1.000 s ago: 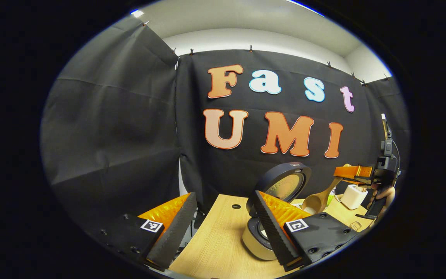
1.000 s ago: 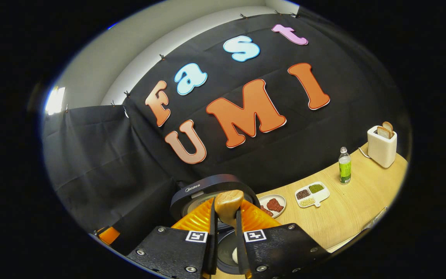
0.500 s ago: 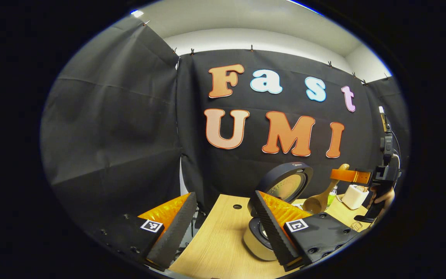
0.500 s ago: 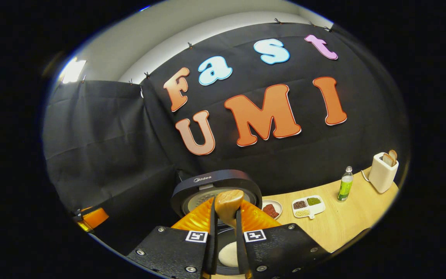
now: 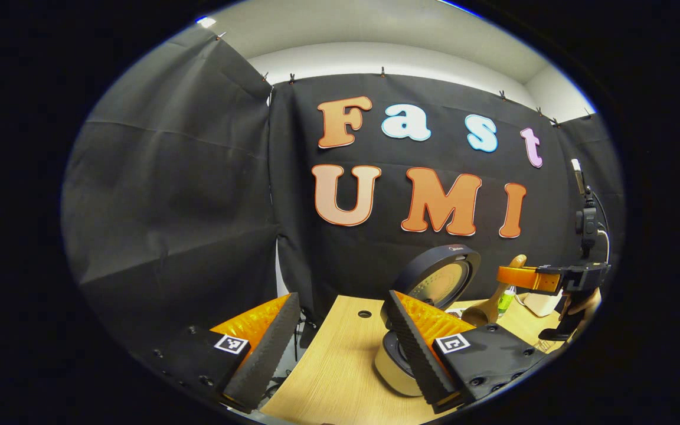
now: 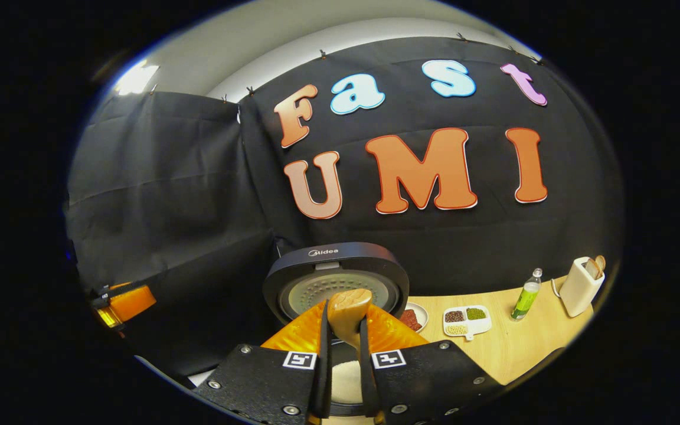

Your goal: Close the left gripper, press the button to open the rice cooker; take a wooden spoon from the chopstick holder with the right hand, scoop a spoonful of rice and pour it into the rice cooker, then put the wooden spoon back into the chopstick holder.

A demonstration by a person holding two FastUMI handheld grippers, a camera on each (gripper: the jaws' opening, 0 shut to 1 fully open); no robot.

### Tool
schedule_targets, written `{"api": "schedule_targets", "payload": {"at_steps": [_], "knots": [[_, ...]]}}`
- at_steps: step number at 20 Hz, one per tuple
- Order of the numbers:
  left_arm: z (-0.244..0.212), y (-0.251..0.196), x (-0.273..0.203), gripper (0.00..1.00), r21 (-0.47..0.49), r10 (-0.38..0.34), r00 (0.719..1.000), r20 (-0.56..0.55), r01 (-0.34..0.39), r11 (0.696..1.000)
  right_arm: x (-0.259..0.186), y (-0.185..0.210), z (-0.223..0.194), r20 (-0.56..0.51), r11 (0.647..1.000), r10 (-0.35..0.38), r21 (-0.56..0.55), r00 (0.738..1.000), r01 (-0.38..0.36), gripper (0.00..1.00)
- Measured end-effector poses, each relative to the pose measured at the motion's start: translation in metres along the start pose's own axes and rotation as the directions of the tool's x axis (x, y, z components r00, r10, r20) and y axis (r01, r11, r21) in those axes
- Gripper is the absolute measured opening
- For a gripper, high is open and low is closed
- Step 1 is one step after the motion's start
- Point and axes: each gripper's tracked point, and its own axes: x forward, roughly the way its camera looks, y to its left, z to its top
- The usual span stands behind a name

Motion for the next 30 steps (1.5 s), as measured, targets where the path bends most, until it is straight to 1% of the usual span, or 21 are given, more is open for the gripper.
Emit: {"api": "schedule_targets", "payload": {"at_steps": [4,9,13,16,18,21,25,28,29,30], "knots": [[0.001,0.000,0.002,0.97,0.016,0.002,1.000,-0.006,-0.002,1.000,0.001,0.000,-0.009,-0.021,0.998,0.002,-0.062,1.000,-0.003,0.20],[0.004,-0.002,0.002,0.97,0.014,0.001,1.000,0.001,-0.001,1.000,0.004,-0.002,-0.013,-0.037,0.994,-0.002,-0.108,0.999,-0.002,0.20],[0.004,-0.001,0.003,0.97,0.020,0.007,1.000,-0.006,-0.007,1.000,0.003,-0.004,-0.015,-0.041,0.998,0.010,-0.066,0.999,-0.013,0.20],[0.003,-0.001,0.004,0.97,0.010,0.016,1.000,-0.011,-0.016,1.000,-0.004,-0.013,-0.009,-0.039,0.999,-0.002,-0.049,0.999,0.000,0.20],[0.004,-0.001,0.003,0.97,-0.004,0.018,1.000,-0.010,-0.018,1.000,-0.012,-0.021,-0.007,-0.035,1.000,-0.004,-0.016,0.999,0.004,0.20],[0.008,-0.003,0.001,0.97,-0.012,0.017,1.000,-0.004,-0.017,1.000,-0.024,-0.043,0.003,-0.013,0.999,-0.037,0.033,0.999,0.038,0.20],[0.013,-0.014,-0.004,0.97,-0.021,0.001,1.000,0.008,-0.001,1.000,-0.045,-0.081,0.013,0.012,0.994,-0.100,0.044,0.995,0.099,0.20],[0.013,-0.021,-0.003,0.97,-0.014,-0.004,1.000,0.017,0.005,1.000,-0.068,-0.116,0.016,0.026,0.986,-0.162,0.046,0.987,0.160,0.20],[0.013,-0.025,-0.003,0.97,-0.014,-0.007,1.000,0.016,0.007,1.000,-0.075,-0.129,0.016,0.026,0.982,-0.182,0.052,0.983,0.181,0.25],[0.013,-0.028,-0.003,0.97,-0.015,-0.009,1.000,0.015,0.010,1.000,-0.084,-0.141,0.015,0.024,0.977,-0.205,0.059,0.979,0.203,0.25]]}}
